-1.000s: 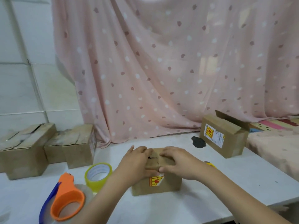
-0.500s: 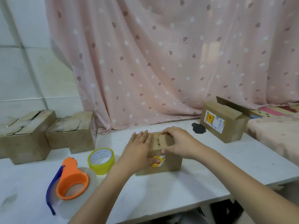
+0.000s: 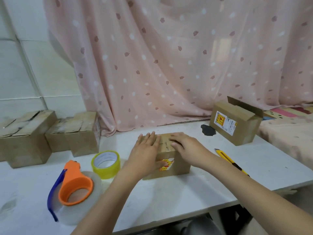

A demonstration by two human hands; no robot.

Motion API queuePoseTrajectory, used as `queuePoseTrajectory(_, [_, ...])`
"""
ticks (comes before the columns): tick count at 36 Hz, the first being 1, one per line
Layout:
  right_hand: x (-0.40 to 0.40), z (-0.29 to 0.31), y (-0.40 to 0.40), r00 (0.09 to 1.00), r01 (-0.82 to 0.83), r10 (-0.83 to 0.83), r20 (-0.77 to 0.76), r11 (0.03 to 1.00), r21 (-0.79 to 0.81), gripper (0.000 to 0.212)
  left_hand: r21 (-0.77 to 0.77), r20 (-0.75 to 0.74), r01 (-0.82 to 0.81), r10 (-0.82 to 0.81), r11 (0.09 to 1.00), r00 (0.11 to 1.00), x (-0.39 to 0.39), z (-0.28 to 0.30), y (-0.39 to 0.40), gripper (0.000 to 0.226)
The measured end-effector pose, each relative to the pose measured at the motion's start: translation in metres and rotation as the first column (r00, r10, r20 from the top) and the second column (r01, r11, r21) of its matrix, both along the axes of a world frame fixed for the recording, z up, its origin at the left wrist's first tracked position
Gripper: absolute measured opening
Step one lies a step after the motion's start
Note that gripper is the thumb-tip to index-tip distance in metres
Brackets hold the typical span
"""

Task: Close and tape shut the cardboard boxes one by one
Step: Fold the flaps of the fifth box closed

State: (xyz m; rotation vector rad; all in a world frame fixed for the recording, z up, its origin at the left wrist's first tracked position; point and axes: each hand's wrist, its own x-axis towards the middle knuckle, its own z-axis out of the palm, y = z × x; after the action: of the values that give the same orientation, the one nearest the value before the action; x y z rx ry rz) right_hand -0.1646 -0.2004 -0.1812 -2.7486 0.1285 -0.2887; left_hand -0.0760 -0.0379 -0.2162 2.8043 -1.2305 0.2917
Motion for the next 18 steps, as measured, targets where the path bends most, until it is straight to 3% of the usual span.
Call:
queuePoseTrajectory(7, [-0.002,-0.004,0.0,0.999,0.026,-0.027,0.027,0.999,0.045,0.013,-0.005,0.01,0.0,0.0,1.0,1.0,0.0,-0.001,0.0,0.1])
queuePoseTrajectory(18, [-0.01,-0.008,-0.003,0.999,-0.007,0.005,0.036,0.999,0.043,0.03,-0.064,-0.01,0.007,-0.007,0.998,1.0,-0.003,-0.002,0.002,0.099])
